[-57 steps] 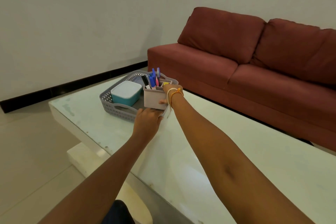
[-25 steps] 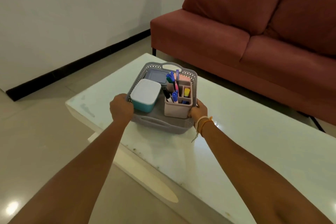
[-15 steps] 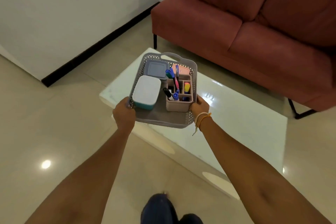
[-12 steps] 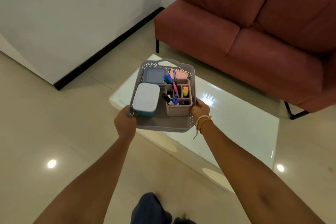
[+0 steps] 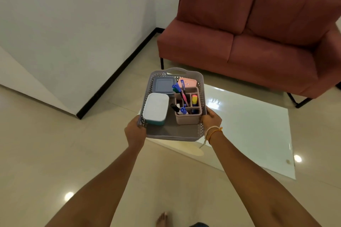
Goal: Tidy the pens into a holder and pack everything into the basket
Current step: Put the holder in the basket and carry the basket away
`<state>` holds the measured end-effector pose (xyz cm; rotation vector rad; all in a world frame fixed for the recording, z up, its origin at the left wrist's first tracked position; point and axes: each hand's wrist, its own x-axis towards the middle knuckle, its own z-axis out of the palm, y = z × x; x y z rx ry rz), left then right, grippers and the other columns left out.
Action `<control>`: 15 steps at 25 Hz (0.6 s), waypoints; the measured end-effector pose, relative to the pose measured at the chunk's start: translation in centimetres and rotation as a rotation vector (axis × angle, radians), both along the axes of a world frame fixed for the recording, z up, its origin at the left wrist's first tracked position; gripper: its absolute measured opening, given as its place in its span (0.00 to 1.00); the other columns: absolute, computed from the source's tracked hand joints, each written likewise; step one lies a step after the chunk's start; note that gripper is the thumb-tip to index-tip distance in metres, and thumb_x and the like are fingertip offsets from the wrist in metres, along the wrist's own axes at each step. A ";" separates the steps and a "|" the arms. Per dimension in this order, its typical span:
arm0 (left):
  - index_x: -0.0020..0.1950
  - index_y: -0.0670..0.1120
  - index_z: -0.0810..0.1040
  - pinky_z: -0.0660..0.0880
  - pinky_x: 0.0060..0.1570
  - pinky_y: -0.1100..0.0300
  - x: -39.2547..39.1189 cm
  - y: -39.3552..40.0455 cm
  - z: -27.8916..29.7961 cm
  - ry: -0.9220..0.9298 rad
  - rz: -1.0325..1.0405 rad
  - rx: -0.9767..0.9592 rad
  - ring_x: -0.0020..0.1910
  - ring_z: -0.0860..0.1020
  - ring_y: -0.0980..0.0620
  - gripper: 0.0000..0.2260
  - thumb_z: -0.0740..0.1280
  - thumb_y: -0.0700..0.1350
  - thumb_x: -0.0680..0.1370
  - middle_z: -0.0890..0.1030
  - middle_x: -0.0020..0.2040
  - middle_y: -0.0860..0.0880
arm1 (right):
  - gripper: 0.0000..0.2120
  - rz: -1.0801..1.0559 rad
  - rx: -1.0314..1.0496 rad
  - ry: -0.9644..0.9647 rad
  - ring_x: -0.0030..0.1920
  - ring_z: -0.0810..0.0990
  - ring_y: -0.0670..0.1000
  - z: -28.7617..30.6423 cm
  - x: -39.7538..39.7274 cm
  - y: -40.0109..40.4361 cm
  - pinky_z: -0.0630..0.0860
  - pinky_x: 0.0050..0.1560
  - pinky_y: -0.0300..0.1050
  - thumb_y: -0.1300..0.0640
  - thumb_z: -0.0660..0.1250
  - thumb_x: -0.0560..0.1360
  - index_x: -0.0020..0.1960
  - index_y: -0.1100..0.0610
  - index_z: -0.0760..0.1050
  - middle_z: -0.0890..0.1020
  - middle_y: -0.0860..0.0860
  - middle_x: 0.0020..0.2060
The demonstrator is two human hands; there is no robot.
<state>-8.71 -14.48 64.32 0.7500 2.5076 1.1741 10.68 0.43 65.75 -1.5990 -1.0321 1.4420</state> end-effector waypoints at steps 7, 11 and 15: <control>0.54 0.42 0.82 0.70 0.40 0.60 -2.8 -1.4 -1.1 0.020 -0.049 0.014 0.41 0.76 0.49 0.18 0.58 0.30 0.71 0.83 0.45 0.43 | 0.21 -0.025 -0.010 -0.088 0.52 0.82 0.54 -1.2 -0.6 -2.6 0.78 0.60 0.54 0.69 0.71 0.69 0.61 0.59 0.79 0.84 0.56 0.54; 0.55 0.43 0.82 0.75 0.43 0.57 -2.2 -2.1 -2.1 0.026 -0.046 0.019 0.43 0.78 0.45 0.18 0.59 0.31 0.72 0.83 0.46 0.44 | 0.21 -0.049 0.005 -0.079 0.53 0.83 0.54 -2.2 0.1 -3.6 0.77 0.60 0.54 0.68 0.71 0.69 0.61 0.58 0.79 0.84 0.56 0.55; 0.54 0.43 0.82 0.77 0.44 0.53 -2.5 -2.4 -3.4 0.055 -0.092 0.020 0.44 0.79 0.42 0.18 0.60 0.30 0.70 0.83 0.45 0.43 | 0.21 -0.073 0.028 -0.073 0.54 0.83 0.54 -3.2 0.3 -4.6 0.77 0.61 0.54 0.67 0.72 0.69 0.62 0.57 0.79 0.84 0.55 0.55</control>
